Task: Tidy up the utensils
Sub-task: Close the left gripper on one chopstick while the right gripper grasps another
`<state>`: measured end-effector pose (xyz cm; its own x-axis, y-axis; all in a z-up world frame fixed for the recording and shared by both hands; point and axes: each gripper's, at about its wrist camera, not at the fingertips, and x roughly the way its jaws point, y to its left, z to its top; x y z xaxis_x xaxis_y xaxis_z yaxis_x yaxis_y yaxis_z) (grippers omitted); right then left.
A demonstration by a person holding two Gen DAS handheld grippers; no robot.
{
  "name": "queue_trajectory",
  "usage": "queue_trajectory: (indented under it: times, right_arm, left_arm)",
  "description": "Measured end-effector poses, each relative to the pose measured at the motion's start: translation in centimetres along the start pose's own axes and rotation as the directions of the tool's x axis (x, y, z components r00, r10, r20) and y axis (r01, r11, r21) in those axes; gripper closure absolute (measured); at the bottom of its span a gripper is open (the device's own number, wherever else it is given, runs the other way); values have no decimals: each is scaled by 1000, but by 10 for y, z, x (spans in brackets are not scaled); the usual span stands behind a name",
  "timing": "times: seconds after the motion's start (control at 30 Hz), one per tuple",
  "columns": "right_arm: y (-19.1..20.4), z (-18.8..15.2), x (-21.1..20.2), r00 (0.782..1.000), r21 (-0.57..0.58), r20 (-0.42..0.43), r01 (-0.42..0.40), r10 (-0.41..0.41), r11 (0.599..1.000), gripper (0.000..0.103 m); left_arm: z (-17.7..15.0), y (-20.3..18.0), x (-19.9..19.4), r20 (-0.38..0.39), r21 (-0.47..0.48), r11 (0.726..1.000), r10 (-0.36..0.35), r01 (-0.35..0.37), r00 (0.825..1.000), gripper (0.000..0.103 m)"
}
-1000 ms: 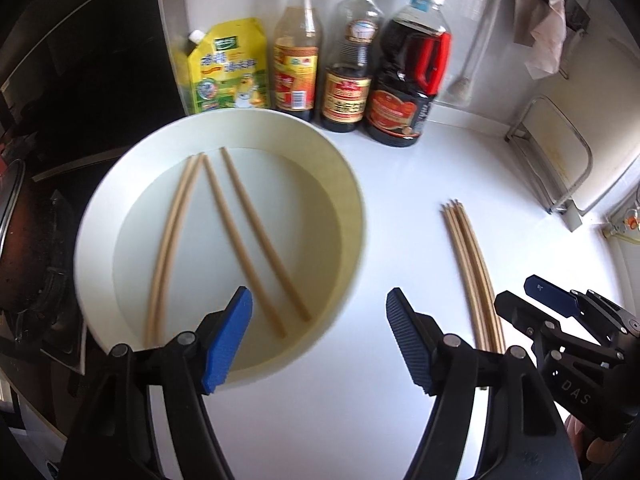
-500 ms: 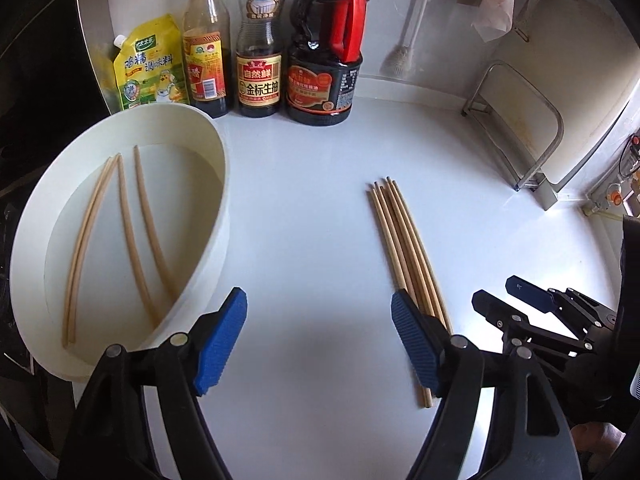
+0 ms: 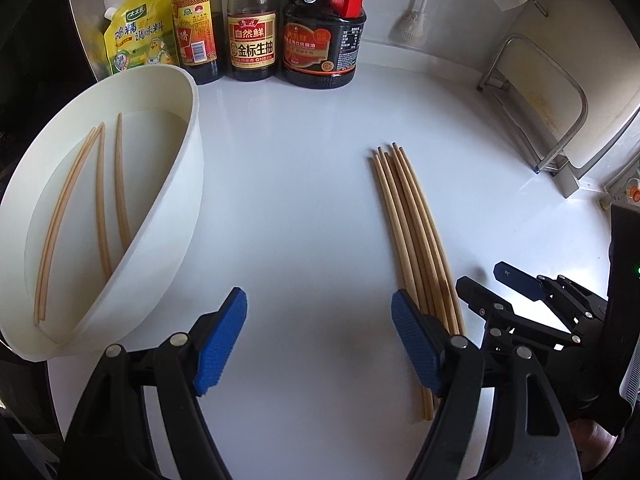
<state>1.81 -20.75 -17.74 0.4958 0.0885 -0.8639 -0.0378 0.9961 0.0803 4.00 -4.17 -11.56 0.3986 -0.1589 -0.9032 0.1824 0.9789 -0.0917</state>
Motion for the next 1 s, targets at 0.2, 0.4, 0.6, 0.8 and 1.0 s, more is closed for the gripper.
queue_trajectory:
  times: [0.2, 0.4, 0.6, 0.8, 1.0]
  right_arm:
    - [0, 2, 2, 1000, -7, -8, -12, 12, 1000, 54]
    - [3, 3, 2, 1000, -8, -14, -10, 10, 1000, 54]
    - [5, 2, 2, 1000, -26, -10, 11, -11, 1000, 54]
    - [-7, 3, 1, 1000, -11, -3, 14, -14, 1000, 54]
    - [-19, 3, 2, 1000, 0, 2, 18, -18, 1000, 54]
  left_arm:
    - [0, -5, 6, -6, -9, 1000, 9, -9, 1000, 30]
    - [-2, -5, 12, -24, -18, 1000, 7, -8, 1000, 30]
    - [-3, -6, 13, -24, -17, 1000, 7, -8, 1000, 30]
    - [-3, -10, 23, -52, -34, 999, -22, 20, 998, 30]
    - [-1, -20, 31, -56, -28, 999, -26, 24, 998, 30]
